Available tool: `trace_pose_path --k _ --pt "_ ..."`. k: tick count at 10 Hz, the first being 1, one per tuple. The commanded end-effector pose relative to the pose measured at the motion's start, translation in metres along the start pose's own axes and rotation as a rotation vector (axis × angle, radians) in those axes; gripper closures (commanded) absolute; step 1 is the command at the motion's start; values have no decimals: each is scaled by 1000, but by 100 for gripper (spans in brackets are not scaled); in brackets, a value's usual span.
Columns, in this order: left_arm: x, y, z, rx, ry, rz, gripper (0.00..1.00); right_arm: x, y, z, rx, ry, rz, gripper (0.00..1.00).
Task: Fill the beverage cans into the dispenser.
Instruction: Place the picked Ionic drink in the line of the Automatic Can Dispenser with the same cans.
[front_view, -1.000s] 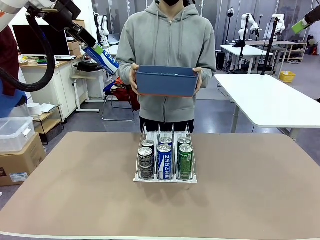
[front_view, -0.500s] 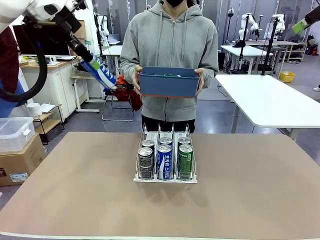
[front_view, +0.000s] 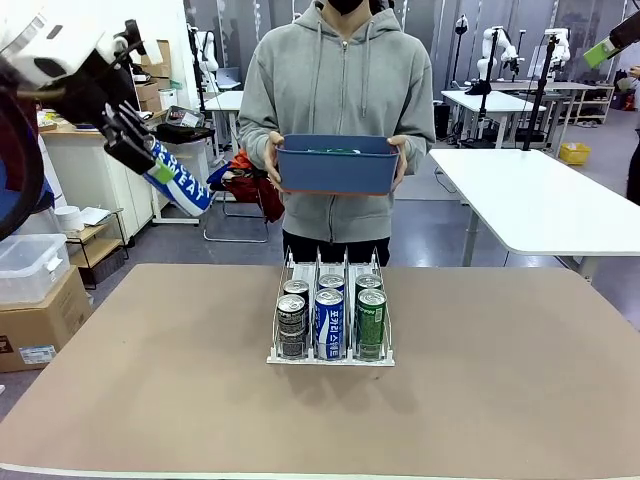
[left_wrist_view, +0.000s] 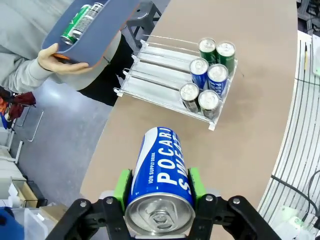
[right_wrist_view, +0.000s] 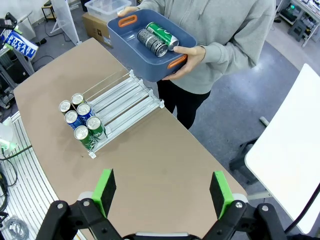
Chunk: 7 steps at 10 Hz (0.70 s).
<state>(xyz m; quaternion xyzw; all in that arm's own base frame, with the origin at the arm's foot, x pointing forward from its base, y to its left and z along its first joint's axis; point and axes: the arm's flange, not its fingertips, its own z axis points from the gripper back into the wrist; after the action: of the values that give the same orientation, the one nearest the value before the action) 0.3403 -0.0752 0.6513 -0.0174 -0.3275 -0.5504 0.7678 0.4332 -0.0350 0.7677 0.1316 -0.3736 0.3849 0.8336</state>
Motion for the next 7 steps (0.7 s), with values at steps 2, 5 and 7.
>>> trace_pose_path --k 2,5,7 --pt "-2 -20 -2 -41 -11 22 43 -1 0 1 0 0 -1 0" --pt "-3 -23 -3 -24 -5 -6 43 -1 0 1 0 0 -1 0" --pt "-3 -23 -3 -24 -5 -6 43 -1 0 1 0 0 -1 0"
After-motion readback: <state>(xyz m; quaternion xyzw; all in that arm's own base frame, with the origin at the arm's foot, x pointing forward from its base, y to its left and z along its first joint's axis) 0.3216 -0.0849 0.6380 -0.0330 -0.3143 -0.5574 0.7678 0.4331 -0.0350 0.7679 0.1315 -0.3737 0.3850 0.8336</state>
